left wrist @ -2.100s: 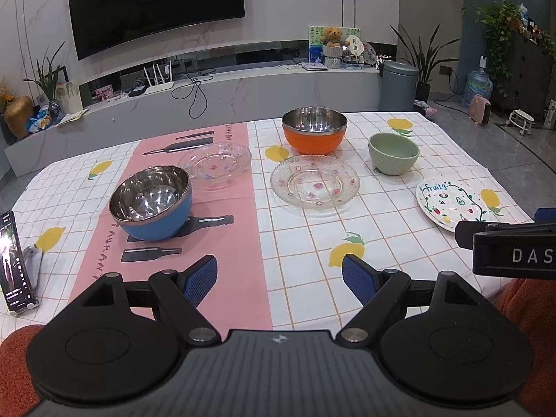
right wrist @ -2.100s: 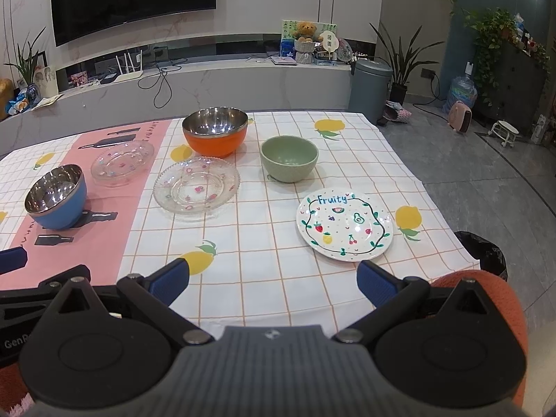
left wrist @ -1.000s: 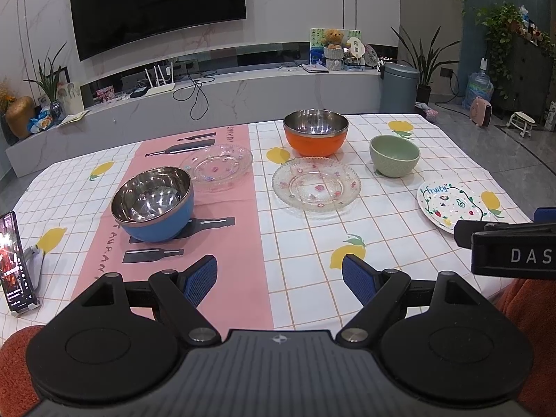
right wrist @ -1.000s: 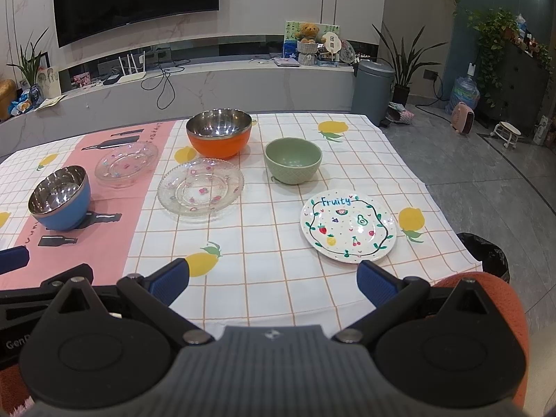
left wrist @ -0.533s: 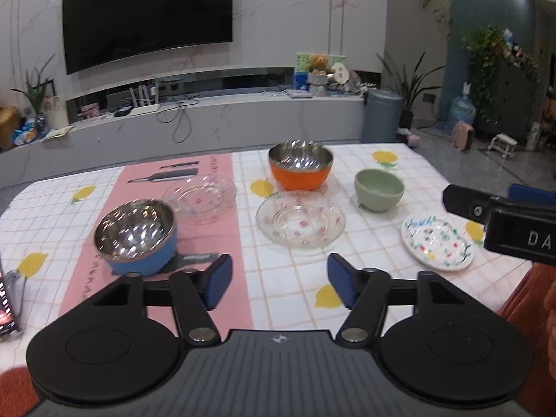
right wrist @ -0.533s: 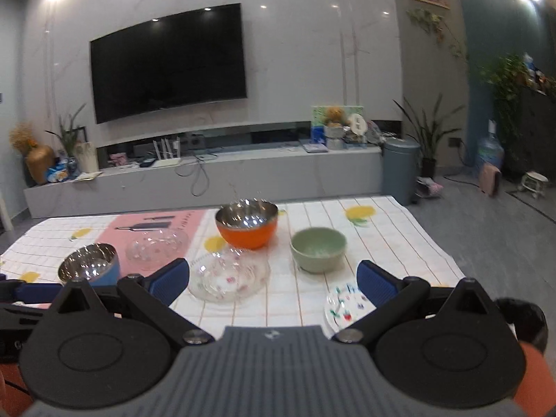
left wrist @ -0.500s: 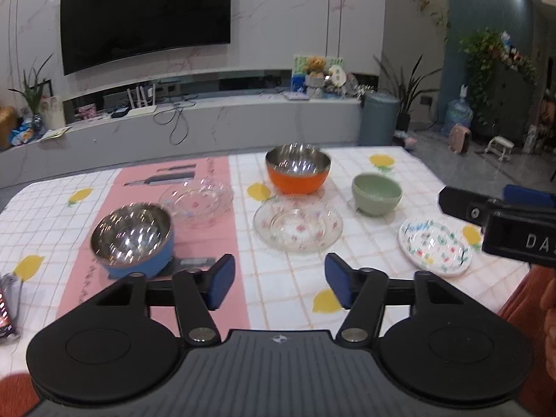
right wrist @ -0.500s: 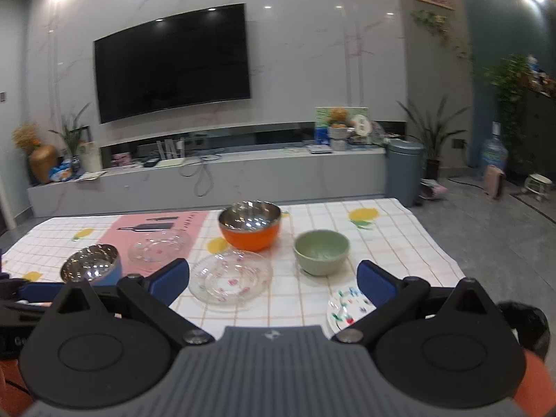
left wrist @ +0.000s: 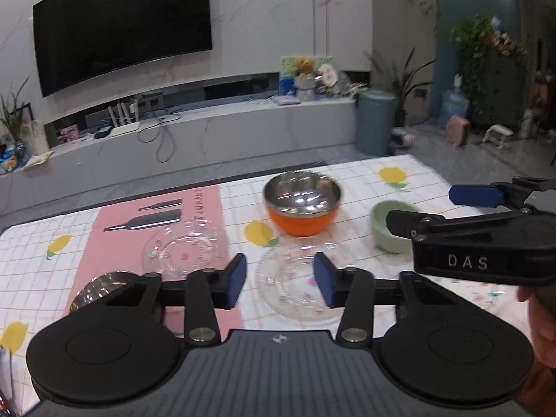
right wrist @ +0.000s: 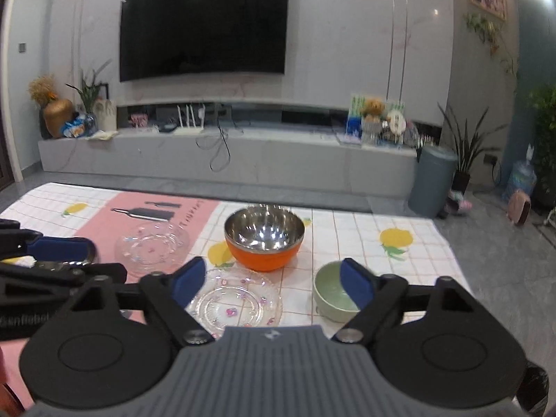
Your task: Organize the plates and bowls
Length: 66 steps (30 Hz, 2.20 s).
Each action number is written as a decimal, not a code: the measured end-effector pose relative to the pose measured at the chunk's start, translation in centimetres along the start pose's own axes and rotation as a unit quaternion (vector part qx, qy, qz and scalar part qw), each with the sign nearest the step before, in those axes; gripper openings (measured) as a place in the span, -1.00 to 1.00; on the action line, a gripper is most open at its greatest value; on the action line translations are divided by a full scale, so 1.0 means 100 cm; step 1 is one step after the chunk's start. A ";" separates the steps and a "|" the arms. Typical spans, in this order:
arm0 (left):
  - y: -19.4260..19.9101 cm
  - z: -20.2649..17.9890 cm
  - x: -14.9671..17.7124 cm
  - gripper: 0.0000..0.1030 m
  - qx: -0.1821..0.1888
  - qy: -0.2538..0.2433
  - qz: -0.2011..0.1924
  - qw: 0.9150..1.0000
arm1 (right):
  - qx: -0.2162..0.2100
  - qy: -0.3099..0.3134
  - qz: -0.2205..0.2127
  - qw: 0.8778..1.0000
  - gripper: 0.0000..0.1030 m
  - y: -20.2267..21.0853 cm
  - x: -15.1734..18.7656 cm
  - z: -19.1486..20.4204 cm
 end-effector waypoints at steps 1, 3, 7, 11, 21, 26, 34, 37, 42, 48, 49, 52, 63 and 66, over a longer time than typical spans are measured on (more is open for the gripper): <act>-0.010 0.002 -0.001 -0.22 -0.008 0.004 0.002 1.000 | -0.005 -0.005 0.013 1.000 0.39 -0.012 -0.003 -0.001; -0.025 0.007 -0.002 -0.25 -0.011 0.014 0.006 1.000 | -0.019 -0.018 0.043 0.999 0.21 -0.038 -0.005 -0.004; -0.059 0.022 0.004 -0.33 -0.008 0.036 0.013 0.999 | -0.017 -0.047 0.074 0.996 -0.11 -0.084 0.002 -0.012; -0.087 0.030 0.013 -0.33 0.004 0.036 0.030 0.999 | -0.021 -0.068 0.096 0.993 -0.22 -0.119 0.016 -0.023; -0.115 0.041 0.012 -0.11 0.036 0.098 0.047 0.993 | -0.066 -0.119 0.154 0.979 -0.21 -0.170 0.028 -0.026; -0.127 0.042 0.010 -0.14 0.074 0.100 0.058 0.990 | -0.065 -0.146 0.157 0.975 -0.22 -0.180 0.028 -0.032; -0.146 0.046 0.012 -0.41 0.104 0.129 0.095 0.982 | -0.060 -0.146 0.160 0.975 -0.44 -0.187 0.028 -0.032; -0.150 0.044 0.012 -0.53 0.105 0.129 0.105 0.980 | -0.069 -0.146 0.162 0.974 -0.62 -0.187 0.028 -0.031; -0.152 0.047 0.009 -0.67 0.116 0.139 0.115 0.977 | -0.074 -0.146 0.164 0.973 -0.72 -0.188 0.027 -0.030; -0.149 0.048 0.006 -0.74 0.104 0.137 0.130 0.976 | -0.074 -0.150 0.172 0.971 -0.84 -0.186 0.026 -0.031; -0.147 0.048 0.006 -0.75 0.100 0.136 0.133 0.977 | -0.076 -0.151 0.175 0.970 -0.85 -0.185 0.025 -0.031; -0.141 0.048 0.006 -0.77 0.095 0.136 0.144 0.976 | -0.080 -0.149 0.192 0.967 -0.88 -0.182 0.023 -0.030; -0.098 0.048 0.027 -0.79 0.071 0.140 0.195 0.968 | -0.092 -0.126 0.244 0.957 -0.88 -0.146 0.037 -0.012; -0.082 0.048 0.037 -0.80 0.073 0.142 0.203 0.966 | -0.101 -0.120 0.256 0.954 -0.88 -0.131 0.048 -0.008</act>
Point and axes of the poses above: each gripper's, at about its wrist camera, not at the fingertips, and y roughly against the way its jaws point, z to its left, x to its underside, the point moved 3 cm from there along -y, roughly the way its jaws point, and after that the axes turned 13 degrees about z, right-handed, at the moved point
